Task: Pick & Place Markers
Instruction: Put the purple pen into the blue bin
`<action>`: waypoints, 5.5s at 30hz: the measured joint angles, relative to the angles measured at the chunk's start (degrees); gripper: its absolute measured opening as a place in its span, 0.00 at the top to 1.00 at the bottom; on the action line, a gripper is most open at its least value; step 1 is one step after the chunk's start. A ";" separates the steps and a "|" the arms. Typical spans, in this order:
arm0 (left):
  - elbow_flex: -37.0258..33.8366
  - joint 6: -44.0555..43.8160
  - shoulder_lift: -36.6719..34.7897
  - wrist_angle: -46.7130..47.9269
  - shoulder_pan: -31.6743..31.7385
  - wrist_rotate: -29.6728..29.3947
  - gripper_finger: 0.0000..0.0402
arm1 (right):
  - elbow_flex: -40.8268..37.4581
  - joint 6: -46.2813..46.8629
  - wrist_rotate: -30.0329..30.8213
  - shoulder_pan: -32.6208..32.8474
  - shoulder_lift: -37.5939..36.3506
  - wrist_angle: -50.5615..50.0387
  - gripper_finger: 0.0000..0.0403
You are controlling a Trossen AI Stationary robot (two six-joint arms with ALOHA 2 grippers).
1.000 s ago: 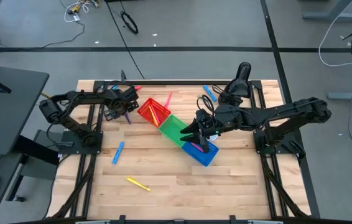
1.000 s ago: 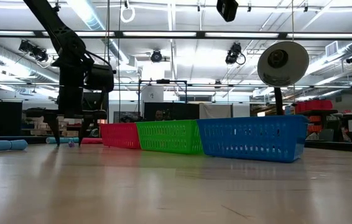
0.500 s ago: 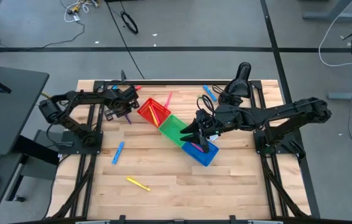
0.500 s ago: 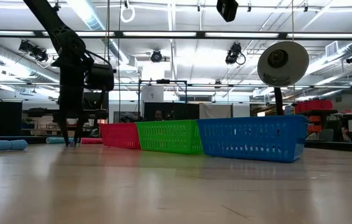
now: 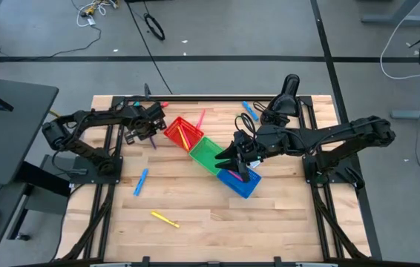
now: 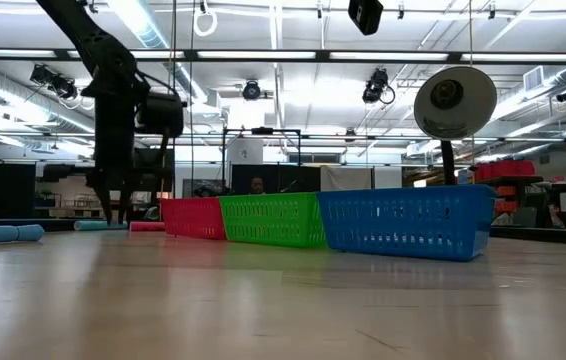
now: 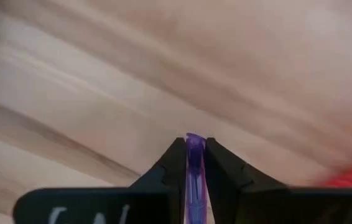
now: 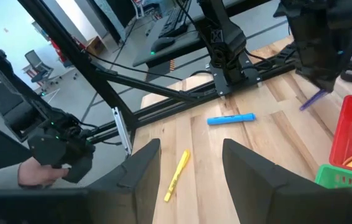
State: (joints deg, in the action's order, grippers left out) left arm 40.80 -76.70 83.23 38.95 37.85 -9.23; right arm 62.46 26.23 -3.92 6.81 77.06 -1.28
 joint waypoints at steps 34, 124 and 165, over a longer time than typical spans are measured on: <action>34.71 27.13 -12.43 13.45 -11.17 -4.90 0.89 | -0.02 4.62 -0.01 0.00 0.00 7.37 0.57; 54.94 59.29 0.47 -37.79 -46.34 -8.42 0.90 | 25.49 -14.73 1.50 -0.02 1.60 -7.82 0.58; 54.94 18.20 0.38 -27.63 -42.50 13.57 0.46 | 25.46 -47.66 14.19 4.21 -3.23 -20.58 0.96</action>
State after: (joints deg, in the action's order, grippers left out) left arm 95.74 -58.50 83.61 11.33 -4.66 4.34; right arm 87.92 -21.43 10.28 11.02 73.82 -21.87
